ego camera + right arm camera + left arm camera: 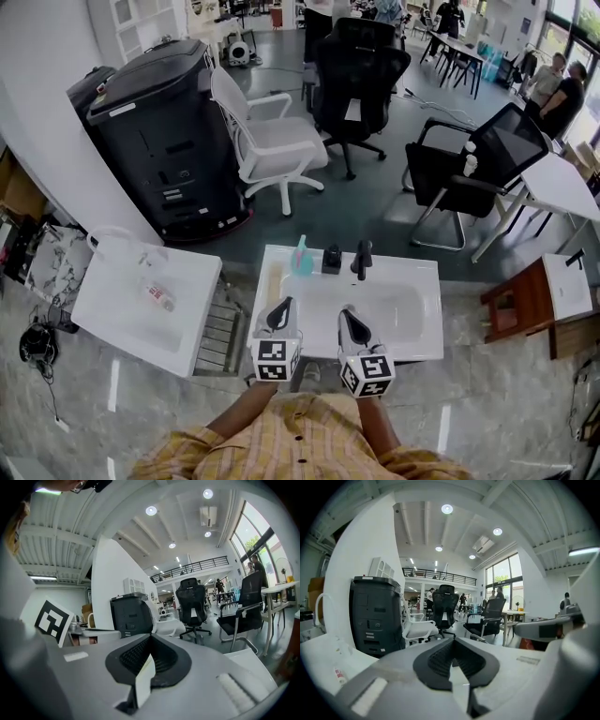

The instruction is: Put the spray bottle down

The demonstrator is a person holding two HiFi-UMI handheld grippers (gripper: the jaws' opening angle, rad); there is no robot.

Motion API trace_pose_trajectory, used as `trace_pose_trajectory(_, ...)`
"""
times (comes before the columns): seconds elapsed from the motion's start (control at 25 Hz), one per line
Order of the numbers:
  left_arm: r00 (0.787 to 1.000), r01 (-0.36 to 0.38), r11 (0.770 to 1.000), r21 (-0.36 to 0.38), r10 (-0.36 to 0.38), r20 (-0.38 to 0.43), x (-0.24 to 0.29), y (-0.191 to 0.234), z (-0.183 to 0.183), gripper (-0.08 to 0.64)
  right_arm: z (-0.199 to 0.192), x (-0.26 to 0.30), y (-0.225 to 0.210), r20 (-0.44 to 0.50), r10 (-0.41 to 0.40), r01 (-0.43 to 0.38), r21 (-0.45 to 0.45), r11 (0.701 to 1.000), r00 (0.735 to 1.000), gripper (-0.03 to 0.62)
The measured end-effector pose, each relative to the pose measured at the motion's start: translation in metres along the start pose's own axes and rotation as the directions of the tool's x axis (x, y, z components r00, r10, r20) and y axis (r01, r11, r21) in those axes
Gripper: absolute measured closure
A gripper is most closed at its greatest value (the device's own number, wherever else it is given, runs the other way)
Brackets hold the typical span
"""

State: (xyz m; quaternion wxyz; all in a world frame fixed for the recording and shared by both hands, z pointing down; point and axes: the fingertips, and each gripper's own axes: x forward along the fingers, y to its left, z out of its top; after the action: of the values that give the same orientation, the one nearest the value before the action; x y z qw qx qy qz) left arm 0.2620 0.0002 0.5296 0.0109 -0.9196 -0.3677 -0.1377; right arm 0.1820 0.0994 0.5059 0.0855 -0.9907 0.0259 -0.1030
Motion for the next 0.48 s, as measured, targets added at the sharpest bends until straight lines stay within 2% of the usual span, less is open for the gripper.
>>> trace_pose_trajectory(0.48, 0.999, 0.028, 0.999, 0.019, -0.028, 0.024, -0.058, -0.016, -0.005, 0.561, -0.01, -0.037, 0.022, 0.002, -0.027, 0.027, -0.008, 1.0, 1.0, 0.592)
